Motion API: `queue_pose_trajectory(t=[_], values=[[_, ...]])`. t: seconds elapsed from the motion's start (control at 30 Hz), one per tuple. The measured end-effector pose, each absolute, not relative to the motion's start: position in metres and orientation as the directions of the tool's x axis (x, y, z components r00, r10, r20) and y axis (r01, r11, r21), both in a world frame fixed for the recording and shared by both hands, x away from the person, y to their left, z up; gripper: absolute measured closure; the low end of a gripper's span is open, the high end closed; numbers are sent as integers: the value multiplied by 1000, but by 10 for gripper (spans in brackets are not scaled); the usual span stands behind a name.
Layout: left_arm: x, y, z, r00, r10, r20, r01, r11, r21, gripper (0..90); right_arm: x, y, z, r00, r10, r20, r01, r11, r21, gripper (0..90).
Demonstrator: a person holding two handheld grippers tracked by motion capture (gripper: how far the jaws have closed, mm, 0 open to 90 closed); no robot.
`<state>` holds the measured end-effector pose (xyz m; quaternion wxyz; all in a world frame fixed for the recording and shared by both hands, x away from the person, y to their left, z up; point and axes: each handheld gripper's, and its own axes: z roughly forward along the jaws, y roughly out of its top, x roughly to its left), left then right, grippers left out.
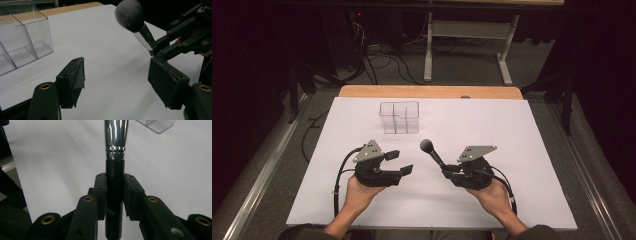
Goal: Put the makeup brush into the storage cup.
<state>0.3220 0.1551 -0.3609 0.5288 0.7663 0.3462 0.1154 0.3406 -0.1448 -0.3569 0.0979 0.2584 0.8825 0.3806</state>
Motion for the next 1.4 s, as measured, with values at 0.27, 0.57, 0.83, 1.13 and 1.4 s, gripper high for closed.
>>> queue_pose_trajectory(t=[0.27, 0.57, 0.83, 1.13, 1.4], values=[[326, 146, -362, 744, 638, -198, 407, -198, 892, 301, 340, -142, -355, -847, 531, 21, 376, 571, 729, 767], [328, 137, -364, 755, 623, -204, 408, -204, 890, 301, 340, -140, -353, -847, 532, 20, 370, 561, 740, 767], [330, 131, -365, 764, 609, -213, 410, -203, 889, 303, 339, -136, -352, -851, 525, 17, 361, 560, 745, 767], [331, 128, -366, 765, 601, -234, 429, -203, 880, 318, 336, -128, -351, -857, 515, 23, 357, 561, 747, 767], [330, 128, -365, 765, 593, -250, 437, -193, 879, 338, 337, -121, -352, -864, 502, 21, 350, 571, 743, 767]])
